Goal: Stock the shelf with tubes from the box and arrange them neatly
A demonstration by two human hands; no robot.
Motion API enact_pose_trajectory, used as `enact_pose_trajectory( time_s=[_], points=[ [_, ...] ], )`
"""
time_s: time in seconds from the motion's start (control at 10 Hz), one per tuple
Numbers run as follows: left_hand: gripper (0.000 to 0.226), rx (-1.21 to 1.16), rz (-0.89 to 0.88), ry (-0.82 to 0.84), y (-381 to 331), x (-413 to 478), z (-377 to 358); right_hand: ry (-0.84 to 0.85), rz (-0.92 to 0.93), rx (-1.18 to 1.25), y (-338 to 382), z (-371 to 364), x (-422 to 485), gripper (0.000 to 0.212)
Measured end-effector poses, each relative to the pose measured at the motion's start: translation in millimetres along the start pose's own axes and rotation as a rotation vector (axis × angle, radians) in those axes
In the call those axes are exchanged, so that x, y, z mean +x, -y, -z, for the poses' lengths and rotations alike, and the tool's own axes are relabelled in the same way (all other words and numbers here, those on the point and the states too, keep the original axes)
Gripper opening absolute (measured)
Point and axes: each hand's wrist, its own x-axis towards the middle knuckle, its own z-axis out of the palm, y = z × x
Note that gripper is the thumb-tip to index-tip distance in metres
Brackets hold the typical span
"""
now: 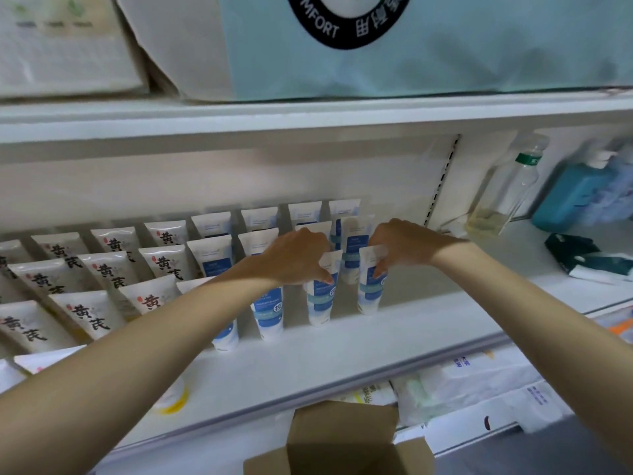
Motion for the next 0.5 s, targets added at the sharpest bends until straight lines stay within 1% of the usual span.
enact_pose_trajectory(
  time_s=[0.1,0.3,0.4,0.5],
  points=[
    [0.057,0.004,0.002,0.021,0,1,1,0.008,0.009,0.005,-1,1,2,0.03],
    [0.056,-0.001,-0.019,0.0,-2,0,4,0.043,0.003,0.035,-1,3,4,0.032],
    [0.05,-0.001,-0.033,-0.007,-2,-2,7,0.027,0.031,0.04,-3,0,0,0.032],
    [0.044,-0.024,-0.048,-0.042,-3,-8,12,-0.013,0.044,0.043,-4,5,-4,0.027]
  ],
)
